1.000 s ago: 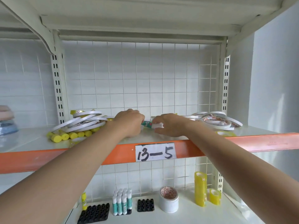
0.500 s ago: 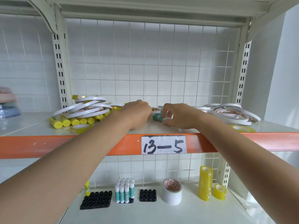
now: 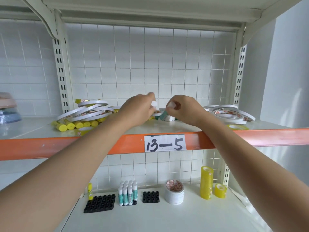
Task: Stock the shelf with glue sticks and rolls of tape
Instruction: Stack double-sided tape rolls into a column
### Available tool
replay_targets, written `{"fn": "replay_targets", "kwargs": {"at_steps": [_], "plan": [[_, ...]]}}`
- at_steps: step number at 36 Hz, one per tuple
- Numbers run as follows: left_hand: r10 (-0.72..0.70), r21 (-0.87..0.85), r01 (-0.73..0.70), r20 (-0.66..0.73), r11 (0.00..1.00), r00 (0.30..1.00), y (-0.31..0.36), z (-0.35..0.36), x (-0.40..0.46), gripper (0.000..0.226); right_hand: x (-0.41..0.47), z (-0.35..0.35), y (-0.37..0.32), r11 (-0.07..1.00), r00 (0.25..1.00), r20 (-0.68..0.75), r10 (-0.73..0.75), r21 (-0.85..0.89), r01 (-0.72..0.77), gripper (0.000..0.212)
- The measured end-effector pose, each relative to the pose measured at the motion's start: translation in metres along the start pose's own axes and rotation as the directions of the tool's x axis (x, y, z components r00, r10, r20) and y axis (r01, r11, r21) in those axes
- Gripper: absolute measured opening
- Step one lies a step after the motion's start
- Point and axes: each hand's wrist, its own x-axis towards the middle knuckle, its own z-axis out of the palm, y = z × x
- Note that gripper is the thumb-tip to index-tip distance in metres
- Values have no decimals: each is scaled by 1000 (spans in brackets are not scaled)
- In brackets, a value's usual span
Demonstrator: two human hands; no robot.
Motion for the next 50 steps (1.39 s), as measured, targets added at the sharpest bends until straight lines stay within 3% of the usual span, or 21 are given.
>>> {"fn": "replay_targets", "kwargs": {"at_steps": [3, 9, 19, 23, 27, 32, 40, 50], "plan": [[-64, -245, 28, -142, 969, 988, 3, -16, -10, 18, -1, -3, -7, 998, 999, -53, -13, 54, 16, 13], [-168, -492, -38, -367, 870, 915, 2, -49, -36, 19, -19, -8, -41, 940, 989, -146, 27, 340, 24, 11], [-176, -691, -207, -441, 693, 880, 16, -87, -127, 14, -111, -7, -121, 844, 912, -410, -19, 483, 235, 26], [-190, -788, -181, -353, 588, 916, 18, -76, -175, 11, -144, 16, -130, 853, 928, -373, -3, 484, 197, 27], [-186, -804, -147, -305, 576, 934, 7, -51, -221, 12, -174, 51, -127, 895, 950, -307, 56, 437, 89, 32], [-270, -845, 33, -134, 533, 954, -5, -9, -260, 19, -205, 95, -116, 910, 961, -194, 196, 401, -105, 32], [-330, -768, 237, 36, 595, 943, -17, 64, -291, 21, -235, 147, -78, 893, 963, -49, 263, 390, -224, 12], [-421, -640, 477, 253, 602, 871, -29, 159, -300, 18, -245, 217, -4, 841, 956, 134, 263, 454, -295, 29]]}}
